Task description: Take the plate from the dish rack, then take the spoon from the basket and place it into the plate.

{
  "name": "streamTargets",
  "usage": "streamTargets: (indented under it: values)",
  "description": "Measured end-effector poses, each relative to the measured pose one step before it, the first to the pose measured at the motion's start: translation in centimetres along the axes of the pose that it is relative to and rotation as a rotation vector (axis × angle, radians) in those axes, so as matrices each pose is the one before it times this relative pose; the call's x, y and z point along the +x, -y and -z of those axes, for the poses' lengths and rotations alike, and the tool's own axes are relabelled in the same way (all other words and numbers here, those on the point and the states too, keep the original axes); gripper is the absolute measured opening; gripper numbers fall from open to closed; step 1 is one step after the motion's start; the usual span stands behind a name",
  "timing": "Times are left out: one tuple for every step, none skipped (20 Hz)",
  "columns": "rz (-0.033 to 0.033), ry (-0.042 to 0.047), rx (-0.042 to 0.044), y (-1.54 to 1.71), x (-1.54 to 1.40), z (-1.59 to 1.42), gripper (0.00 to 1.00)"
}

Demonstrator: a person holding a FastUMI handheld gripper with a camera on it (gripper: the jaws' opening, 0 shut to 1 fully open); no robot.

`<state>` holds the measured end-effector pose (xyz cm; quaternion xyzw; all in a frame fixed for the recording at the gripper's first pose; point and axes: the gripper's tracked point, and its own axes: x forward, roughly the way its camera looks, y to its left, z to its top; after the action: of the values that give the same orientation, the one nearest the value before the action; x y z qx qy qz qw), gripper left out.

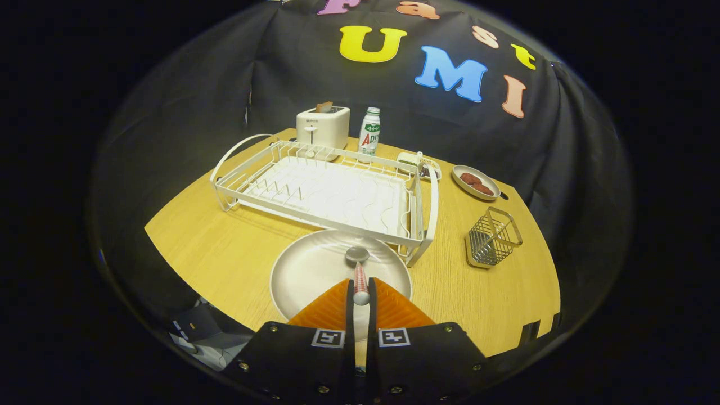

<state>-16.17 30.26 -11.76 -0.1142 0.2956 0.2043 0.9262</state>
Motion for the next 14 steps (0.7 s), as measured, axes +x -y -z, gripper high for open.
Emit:
streamTargets:
  values:
    - [-0.00148, -0.00674, -0.01109, -0.28, 0.111, 0.617, 0.08]
    - [-0.00328, -0.00896, -0.0101, -0.214, 0.049, 0.572, 0.08]
    - [-0.00742, -0.00922, -0.00718, -0.374, 0.193, 0.663, 0.08]
    - [-0.01053, -0.01008, -0.00354, -0.362, 0.054, 0.457, 0.08]
    - [-0.00896, -0.01045, -0.00049, -0.443, 0.257, 0.685, 0.09]
    - [-0.00827, -0.00924, 0.0013, -0.346, 0.142, 0.452, 0.09]
    - [-0.00437, -0.01413, 0.00194, -0.228, 0.512, 0.53, 0.11]
    - [-0.00266, -0.01385, -0.00075, -0.167, 0.217, 0.399, 0.11]
    - [0.00001, -0.01206, -0.0011, -0.153, 0.238, 0.419, 0.13]
    - [-0.00076, -0.00994, -0.00013, -0.141, 0.175, 0.241, 0.13]
    - [-0.00206, -0.01081, -0.0028, -0.175, 0.208, 0.518, 0.14]
    - [-0.00662, -0.00714, -0.00239, -0.149, 0.184, 0.307, 0.14]
    - [-0.00923, -0.00306, -0.00179, -0.213, 0.149, 0.222, 0.14]
    - [-0.00657, -0.0012, -0.00449, -0.109, 0.135, -0.079, 0.15]
